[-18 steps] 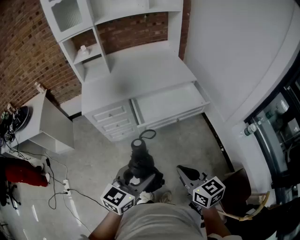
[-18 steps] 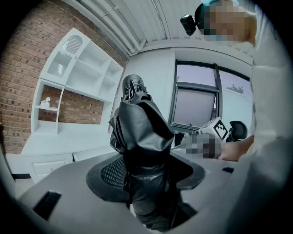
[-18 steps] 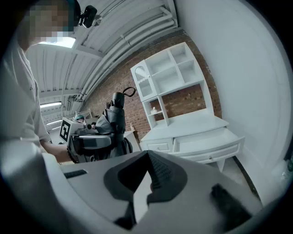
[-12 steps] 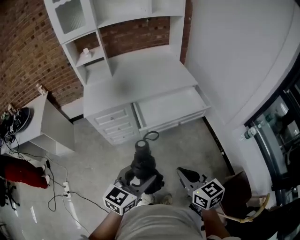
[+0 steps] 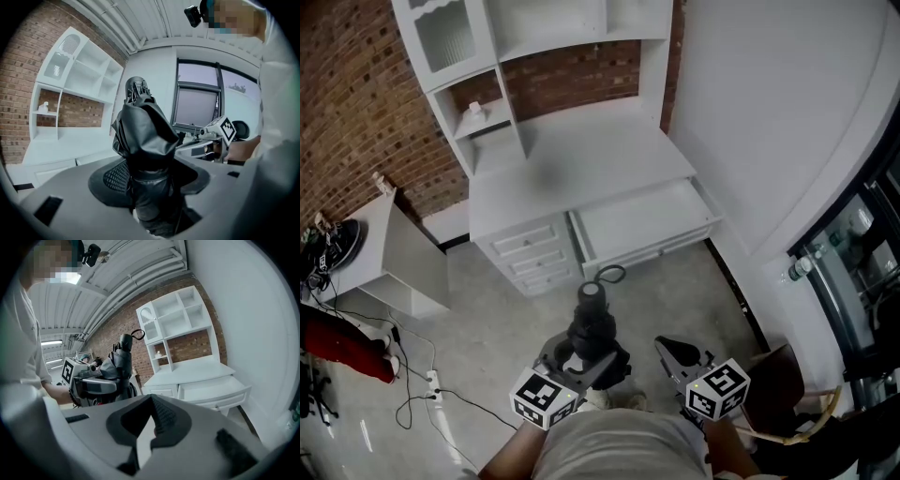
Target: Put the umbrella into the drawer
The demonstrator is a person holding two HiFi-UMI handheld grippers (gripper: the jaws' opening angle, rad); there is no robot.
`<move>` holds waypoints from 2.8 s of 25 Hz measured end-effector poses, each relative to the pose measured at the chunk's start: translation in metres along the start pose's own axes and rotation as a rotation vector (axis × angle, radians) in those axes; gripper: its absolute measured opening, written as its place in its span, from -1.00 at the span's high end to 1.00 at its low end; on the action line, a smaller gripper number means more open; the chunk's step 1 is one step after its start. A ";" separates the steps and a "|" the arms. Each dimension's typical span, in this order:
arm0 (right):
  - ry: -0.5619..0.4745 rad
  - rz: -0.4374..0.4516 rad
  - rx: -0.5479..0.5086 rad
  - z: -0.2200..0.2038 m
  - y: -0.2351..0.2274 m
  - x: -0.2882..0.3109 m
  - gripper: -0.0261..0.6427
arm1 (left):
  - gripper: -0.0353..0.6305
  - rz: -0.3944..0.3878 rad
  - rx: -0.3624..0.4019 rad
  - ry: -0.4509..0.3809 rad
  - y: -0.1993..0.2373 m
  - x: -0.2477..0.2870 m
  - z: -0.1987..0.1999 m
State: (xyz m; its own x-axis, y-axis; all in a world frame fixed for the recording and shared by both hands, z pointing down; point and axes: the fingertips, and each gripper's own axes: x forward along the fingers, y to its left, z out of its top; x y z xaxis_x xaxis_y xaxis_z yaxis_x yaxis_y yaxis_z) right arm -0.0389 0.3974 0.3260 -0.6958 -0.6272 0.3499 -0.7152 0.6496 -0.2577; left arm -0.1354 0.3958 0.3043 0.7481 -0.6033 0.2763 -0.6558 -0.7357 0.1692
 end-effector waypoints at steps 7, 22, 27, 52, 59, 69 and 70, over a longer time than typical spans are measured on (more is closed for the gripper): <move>-0.029 -0.004 0.055 0.008 0.005 0.007 0.84 | 0.09 -0.021 -0.004 0.000 0.009 -0.004 0.000; -0.023 -0.050 0.047 0.012 0.018 0.038 0.84 | 0.09 -0.070 0.016 0.003 0.038 -0.020 -0.001; -0.017 -0.054 0.045 0.012 0.023 0.048 0.84 | 0.09 -0.072 0.013 0.024 0.047 -0.029 -0.008; -0.028 -0.051 0.058 0.025 0.003 0.086 0.84 | 0.09 -0.051 -0.003 -0.015 0.086 -0.016 0.001; -0.040 -0.034 0.078 0.031 -0.026 0.101 0.84 | 0.09 -0.037 0.004 -0.002 0.102 0.010 0.003; -0.055 -0.036 0.075 0.055 -0.084 0.120 0.84 | 0.09 -0.033 0.010 0.000 0.131 0.061 0.020; -0.055 -0.038 0.078 0.057 -0.089 0.123 0.84 | 0.09 -0.035 0.009 0.005 0.134 0.066 0.020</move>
State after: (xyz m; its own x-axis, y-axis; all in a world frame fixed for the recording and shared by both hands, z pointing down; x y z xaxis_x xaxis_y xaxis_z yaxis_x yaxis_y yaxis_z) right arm -0.0642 0.2379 0.3409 -0.6693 -0.6746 0.3114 -0.7424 0.5911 -0.3154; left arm -0.1716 0.2513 0.3261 0.7700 -0.5759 0.2749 -0.6284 -0.7590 0.1702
